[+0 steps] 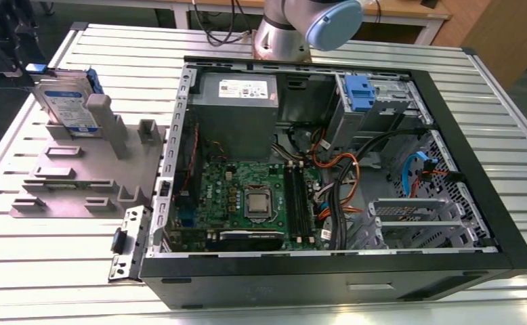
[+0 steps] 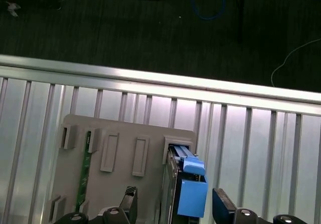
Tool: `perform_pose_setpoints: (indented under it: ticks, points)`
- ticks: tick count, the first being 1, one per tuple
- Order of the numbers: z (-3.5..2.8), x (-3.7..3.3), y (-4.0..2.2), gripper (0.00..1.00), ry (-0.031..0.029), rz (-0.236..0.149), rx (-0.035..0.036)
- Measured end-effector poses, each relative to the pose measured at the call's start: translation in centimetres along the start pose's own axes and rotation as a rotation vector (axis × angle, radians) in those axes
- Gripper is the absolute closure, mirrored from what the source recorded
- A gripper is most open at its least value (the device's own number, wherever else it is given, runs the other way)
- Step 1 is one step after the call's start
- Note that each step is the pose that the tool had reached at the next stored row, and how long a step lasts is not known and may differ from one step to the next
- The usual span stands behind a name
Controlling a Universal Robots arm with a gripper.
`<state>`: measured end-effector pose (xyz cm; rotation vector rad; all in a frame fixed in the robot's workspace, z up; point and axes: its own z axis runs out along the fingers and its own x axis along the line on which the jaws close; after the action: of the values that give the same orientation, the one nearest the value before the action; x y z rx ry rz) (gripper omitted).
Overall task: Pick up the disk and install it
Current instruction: 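Pick up the disk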
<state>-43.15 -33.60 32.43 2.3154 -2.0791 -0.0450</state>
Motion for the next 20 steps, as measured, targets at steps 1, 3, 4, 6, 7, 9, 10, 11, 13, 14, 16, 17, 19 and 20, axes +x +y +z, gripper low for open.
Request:
perform_pose_setpoints:
  ticks: [1,3,4,6,7,9,10,11,13,14,16,17,19,20]
  points:
    - [0.08,0.0,0.0,0.31,0.0021,0.0,0.0001]
    - [0.18,0.0,-0.01,0.31,0.0039,0.0,0.0002]
    - [0.2,0.0,-0.01,0.31,0.0044,0.0,0.0002]
    - [0.22,0.0,-0.01,0.31,0.0047,0.0,0.0005]
    - [0.22,0.0,-0.01,0.31,0.0047,0.0,0.0004]
    - [0.22,0.0,-0.01,0.31,0.0048,0.0,0.0004]
    - [0.22,0.0,-0.01,0.31,0.0048,0.0,0.0004]
    - [0.22,0.0,-0.01,0.31,0.0048,0.0,0.0005]
    - [0.22,0.0,-0.01,0.31,0.0048,0.0,0.0004]
    - [0.22,0.0,-0.01,0.31,0.005,0.0,0.0005]
    - [0.24,0.0,-0.01,0.31,0.0061,0.0,0.0012]
    - [0.29,0.0,0.0,0.31,0.0068,0.0,0.0034]
    - [0.44,0.0,0.0,0.31,0.0076,0.0,0.0079]
    - [0.55,0.0,-0.01,0.31,0.0075,0.0,0.0087]
